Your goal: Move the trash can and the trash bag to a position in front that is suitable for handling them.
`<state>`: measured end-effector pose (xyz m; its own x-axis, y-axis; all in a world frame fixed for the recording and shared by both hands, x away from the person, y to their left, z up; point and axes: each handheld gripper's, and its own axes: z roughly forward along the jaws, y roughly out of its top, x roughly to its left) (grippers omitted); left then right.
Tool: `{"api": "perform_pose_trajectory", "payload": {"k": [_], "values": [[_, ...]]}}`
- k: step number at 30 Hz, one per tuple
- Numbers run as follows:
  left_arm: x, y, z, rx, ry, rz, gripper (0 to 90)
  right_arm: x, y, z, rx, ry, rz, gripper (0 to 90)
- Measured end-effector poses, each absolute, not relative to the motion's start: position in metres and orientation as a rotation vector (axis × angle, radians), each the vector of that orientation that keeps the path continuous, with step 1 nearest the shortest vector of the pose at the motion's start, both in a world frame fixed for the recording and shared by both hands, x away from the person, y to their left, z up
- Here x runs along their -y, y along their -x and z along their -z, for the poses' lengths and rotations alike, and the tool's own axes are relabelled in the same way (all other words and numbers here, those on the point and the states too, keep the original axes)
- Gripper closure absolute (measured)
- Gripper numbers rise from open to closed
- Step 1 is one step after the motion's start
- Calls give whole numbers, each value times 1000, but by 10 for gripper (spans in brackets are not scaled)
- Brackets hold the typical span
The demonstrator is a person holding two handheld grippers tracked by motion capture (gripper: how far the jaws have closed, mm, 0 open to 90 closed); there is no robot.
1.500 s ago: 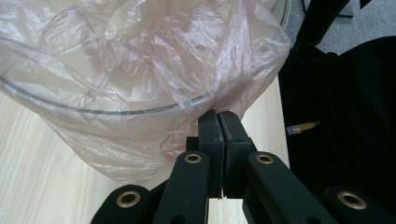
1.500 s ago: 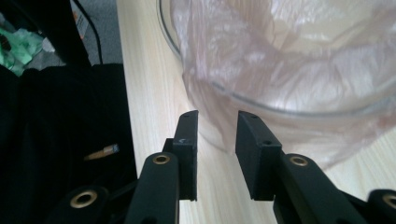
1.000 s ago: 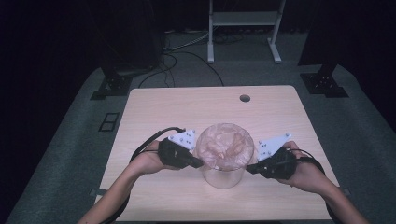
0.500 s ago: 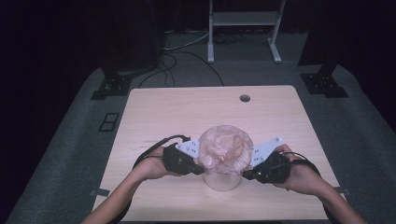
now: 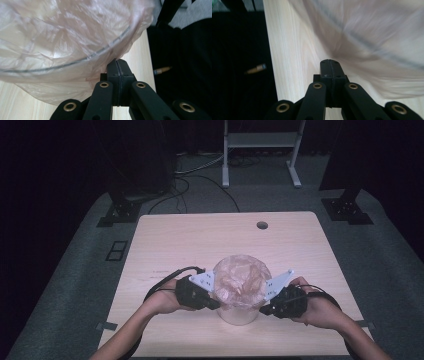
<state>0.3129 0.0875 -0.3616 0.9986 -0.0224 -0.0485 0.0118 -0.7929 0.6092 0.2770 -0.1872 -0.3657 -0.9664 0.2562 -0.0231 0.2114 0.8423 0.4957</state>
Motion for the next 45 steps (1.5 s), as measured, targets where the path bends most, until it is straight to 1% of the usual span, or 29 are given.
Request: {"api": "perform_pose_trajectory", "payload": {"k": [2, 5, 11, 13, 16, 19, 21, 22, 25, 26, 34, 39, 43, 45], "values": [[-86, -315, 366, -3, -2502, 85, 896, 186, -279, 375, -2951, -385, -717, 900], [-88, -317, 368, -5, -2493, 85, 896, 188, -280, 385, -2968, -400, -720, 900], [-89, -316, 364, 2, -2513, 64, 896, 204, -274, 361, -2934, -426, -948, 900], [-89, -316, 365, -3, -2513, 68, 895, 208, -272, 353, -2919, -420, -984, 804], [-86, -314, 365, -2, -2513, 61, 894, 213, -268, 345, -2880, -409, -1031, 746], [-84, -314, 363, 11, -2511, 65, 895, 208, -266, 345, -2871, -393, -1046, 717], [-83, -314, 364, 16, -2515, 70, 895, 202, -265, 349, -2874, -387, -1033, 736], [-82, -314, 365, 10, -2514, 73, 895, 199, -266, 350, -2865, -389, -1019, 786], [-81, -318, 367, 1, -2502, 79, 895, 194, -272, 356, -2852, -421, -1010, 889], [-80, -319, 368, 1, -2499, 78, 895, 193, -274, 358, -2847, -434, -993, 900], [-77, -335, 374, -42, -2486, 74, 896, 190, -290, 376, -2859, -501, -943, 900], [-77, -336, 377, -55, -2502, 72, 896, 199, -281, 360, -2850, -478, -1033, 900], [-71, -336, 385, -61, -2569, 39, 896, 198, -275, 347, -2835, -437, -1058, 900], [-71, -339, 391, -78, -2577, 57, 896, 196, -275, 345, -2832, -426, -1051, 900]]}}
